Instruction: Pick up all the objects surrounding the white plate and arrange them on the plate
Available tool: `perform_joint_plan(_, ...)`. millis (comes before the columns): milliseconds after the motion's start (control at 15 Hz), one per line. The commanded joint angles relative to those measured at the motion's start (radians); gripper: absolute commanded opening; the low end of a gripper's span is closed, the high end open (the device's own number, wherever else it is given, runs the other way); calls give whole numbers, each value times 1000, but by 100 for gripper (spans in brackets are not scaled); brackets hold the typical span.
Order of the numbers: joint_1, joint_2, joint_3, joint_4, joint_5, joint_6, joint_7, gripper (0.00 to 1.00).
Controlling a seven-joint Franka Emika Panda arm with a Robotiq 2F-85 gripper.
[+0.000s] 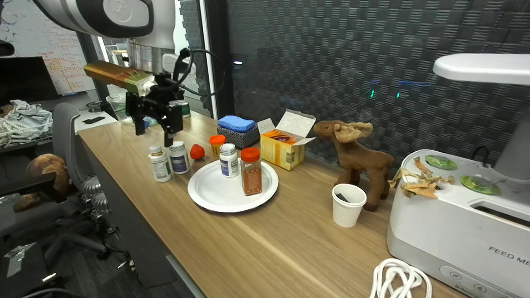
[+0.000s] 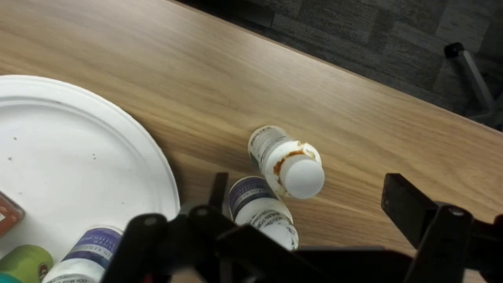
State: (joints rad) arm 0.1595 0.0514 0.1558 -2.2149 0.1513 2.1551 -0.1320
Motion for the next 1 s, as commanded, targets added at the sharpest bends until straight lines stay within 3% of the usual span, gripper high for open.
perform_joint_plan(0,-1,-8,7,-28,30,20,-41,100)
perform_joint_plan(533,5,12,16,-39,33,71,-50,100)
perform_joint_plan(600,6,16,17,-39,30,77,-49,80)
perform_joint_plan(933,7,24,24,-43,26,103,-48,42)
